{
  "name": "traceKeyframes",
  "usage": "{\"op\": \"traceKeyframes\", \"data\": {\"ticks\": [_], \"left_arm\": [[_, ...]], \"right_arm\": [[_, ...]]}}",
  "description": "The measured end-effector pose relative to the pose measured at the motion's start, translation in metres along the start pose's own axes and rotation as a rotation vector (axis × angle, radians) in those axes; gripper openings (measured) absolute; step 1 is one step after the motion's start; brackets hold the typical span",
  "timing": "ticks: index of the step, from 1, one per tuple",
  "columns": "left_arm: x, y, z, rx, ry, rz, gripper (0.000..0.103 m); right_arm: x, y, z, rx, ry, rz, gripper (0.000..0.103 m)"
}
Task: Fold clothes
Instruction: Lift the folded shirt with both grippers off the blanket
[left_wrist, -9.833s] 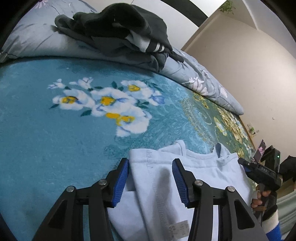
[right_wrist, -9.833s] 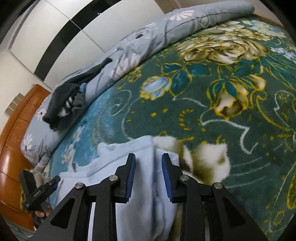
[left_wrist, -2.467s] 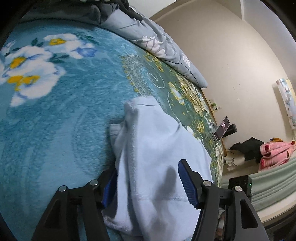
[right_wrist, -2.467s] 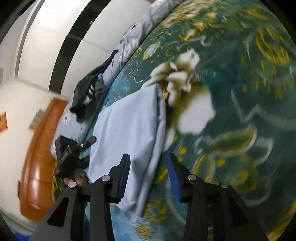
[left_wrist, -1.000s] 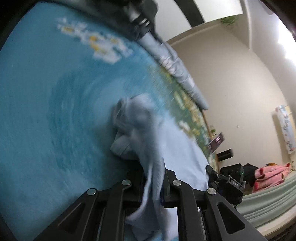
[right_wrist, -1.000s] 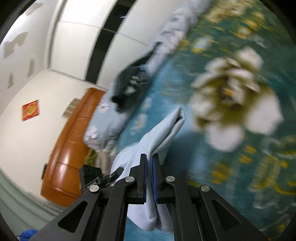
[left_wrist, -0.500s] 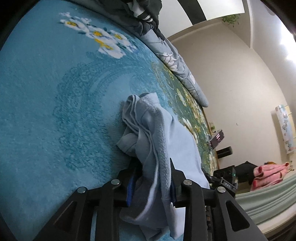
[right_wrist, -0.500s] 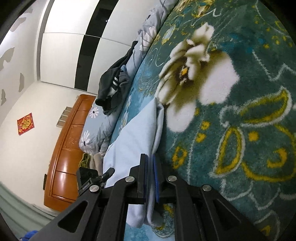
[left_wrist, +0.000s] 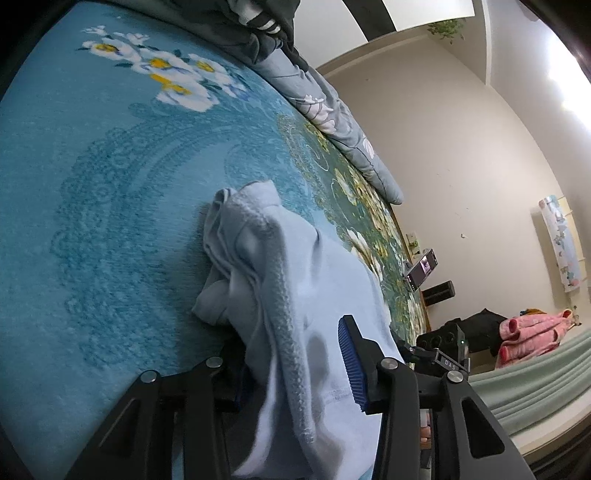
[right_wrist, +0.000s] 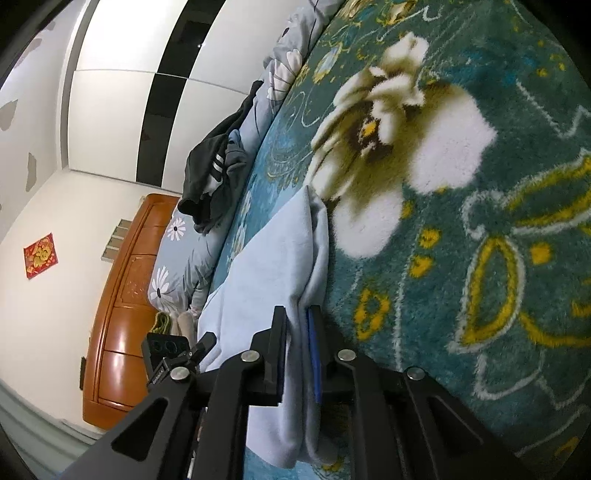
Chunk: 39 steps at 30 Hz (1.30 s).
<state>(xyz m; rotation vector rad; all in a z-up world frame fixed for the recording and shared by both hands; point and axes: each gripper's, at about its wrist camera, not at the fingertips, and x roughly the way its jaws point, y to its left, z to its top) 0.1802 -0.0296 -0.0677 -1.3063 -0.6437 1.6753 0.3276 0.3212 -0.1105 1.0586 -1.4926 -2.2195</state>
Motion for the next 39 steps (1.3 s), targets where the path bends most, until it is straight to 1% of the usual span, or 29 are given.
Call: {"op": "traceKeyframes", "data": {"ticks": [4,5,7,10,12,15,16,18,19,21,23,24,26,28,33,39], "left_arm": [[-0.001,0.002,0.0,-0.003,0.008,-0.009,0.045],[0.0,0.002,0.0,-0.003,0.01,-0.009,0.045],[0.0,0.002,0.001,0.0,0.016,-0.01,0.045],[0.001,0.002,0.002,0.0,0.026,-0.016,0.045],[0.001,0.002,0.003,0.002,0.031,-0.018,0.045],[0.002,0.002,0.003,0.006,0.036,-0.018,0.043],[0.002,0.002,0.003,0.006,0.037,-0.018,0.043],[0.001,0.002,0.003,0.002,0.036,-0.019,0.043],[0.001,0.002,0.002,0.0,0.034,-0.018,0.043],[0.0,0.001,0.001,-0.002,0.029,-0.009,0.041],[0.0,0.0,-0.002,-0.003,0.024,0.012,0.031],[0.0,0.0,-0.003,-0.006,0.023,0.02,0.023],[-0.002,0.001,-0.007,-0.014,0.016,0.022,0.017],[-0.005,0.001,-0.01,-0.018,0.008,0.019,0.017],[-0.013,-0.008,-0.019,-0.011,-0.015,0.024,0.015],[-0.029,-0.023,-0.042,-0.01,-0.052,0.051,0.015]], "right_arm": [[-0.007,0.002,-0.003,0.0,-0.023,-0.011,0.027],[-0.008,0.003,-0.004,-0.005,-0.031,-0.015,0.029],[-0.008,0.006,-0.006,-0.022,-0.039,-0.045,0.029],[-0.002,0.014,-0.009,-0.07,-0.04,-0.097,0.032],[0.002,0.017,-0.009,-0.083,-0.039,-0.106,0.032],[0.004,0.016,-0.009,-0.074,-0.045,-0.092,0.032],[0.005,0.016,-0.01,-0.072,-0.049,-0.088,0.031],[0.006,0.017,-0.011,-0.065,-0.048,-0.087,0.025],[0.008,0.016,-0.012,-0.053,-0.047,-0.081,0.019],[0.011,0.015,-0.015,-0.027,-0.049,-0.066,0.012],[0.011,0.015,-0.018,-0.009,-0.062,-0.052,0.011],[0.011,0.016,-0.019,-0.002,-0.069,-0.045,0.01],[0.006,0.02,-0.02,0.003,-0.085,-0.016,0.01],[-0.001,0.027,-0.02,-0.012,-0.098,0.015,0.01],[-0.009,0.046,-0.028,-0.073,-0.092,0.046,0.009],[-0.02,0.048,-0.042,-0.103,-0.068,0.089,0.009]]}}
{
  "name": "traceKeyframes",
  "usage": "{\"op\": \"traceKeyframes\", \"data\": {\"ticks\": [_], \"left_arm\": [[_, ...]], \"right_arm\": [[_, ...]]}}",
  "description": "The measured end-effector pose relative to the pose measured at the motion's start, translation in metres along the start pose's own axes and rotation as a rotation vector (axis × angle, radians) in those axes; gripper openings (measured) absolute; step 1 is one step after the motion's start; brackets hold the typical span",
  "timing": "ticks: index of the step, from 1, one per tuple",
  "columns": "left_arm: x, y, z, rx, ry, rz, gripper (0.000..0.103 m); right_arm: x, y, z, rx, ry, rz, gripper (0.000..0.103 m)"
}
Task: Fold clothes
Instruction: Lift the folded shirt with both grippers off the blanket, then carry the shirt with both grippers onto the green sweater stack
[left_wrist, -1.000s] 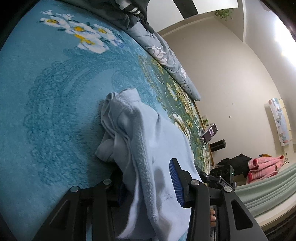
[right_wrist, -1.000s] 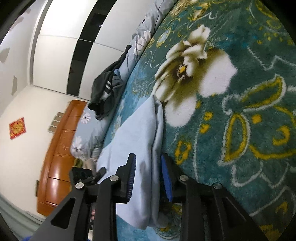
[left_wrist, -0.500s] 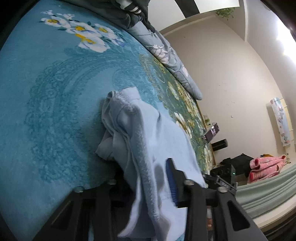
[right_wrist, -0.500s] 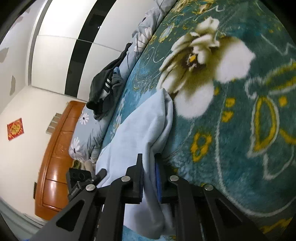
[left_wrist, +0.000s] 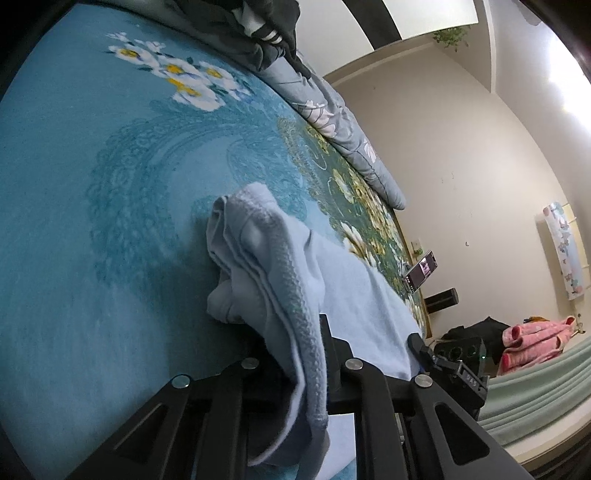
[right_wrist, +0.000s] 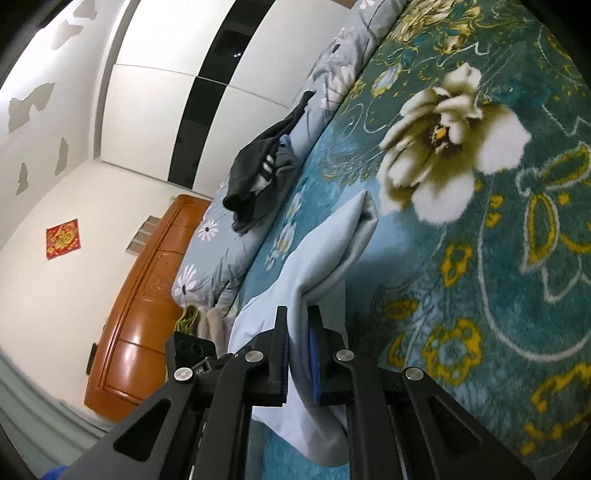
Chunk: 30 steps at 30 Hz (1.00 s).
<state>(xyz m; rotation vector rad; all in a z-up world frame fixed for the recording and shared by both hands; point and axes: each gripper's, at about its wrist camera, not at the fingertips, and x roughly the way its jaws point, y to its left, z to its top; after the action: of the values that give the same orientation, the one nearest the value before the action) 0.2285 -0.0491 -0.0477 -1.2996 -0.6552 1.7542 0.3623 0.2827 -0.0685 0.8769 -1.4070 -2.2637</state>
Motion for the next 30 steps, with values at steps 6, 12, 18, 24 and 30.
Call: {"op": "traceKeyframes", "data": {"ticks": [6,12,18,24,30], "left_arm": [[-0.012,-0.027,-0.016,0.047,-0.021,0.094,0.014],[-0.032,-0.046,-0.017,0.073,-0.046,0.145,0.014],[-0.065,-0.062,-0.003,0.131,-0.105,0.151,0.014],[-0.124,-0.071,0.033,0.202,-0.186,0.129,0.014],[-0.214,-0.078,0.076,0.294,-0.319,0.109,0.014]], "right_arm": [[-0.011,0.001,-0.01,-0.035,0.019,0.052,0.009],[-0.012,0.008,-0.013,-0.055,0.021,0.113,0.009],[0.001,0.033,-0.005,-0.096,0.048,0.146,0.009],[0.026,0.092,0.01,-0.198,0.087,0.163,0.009],[0.074,0.188,0.025,-0.352,0.152,0.196,0.009]]}}
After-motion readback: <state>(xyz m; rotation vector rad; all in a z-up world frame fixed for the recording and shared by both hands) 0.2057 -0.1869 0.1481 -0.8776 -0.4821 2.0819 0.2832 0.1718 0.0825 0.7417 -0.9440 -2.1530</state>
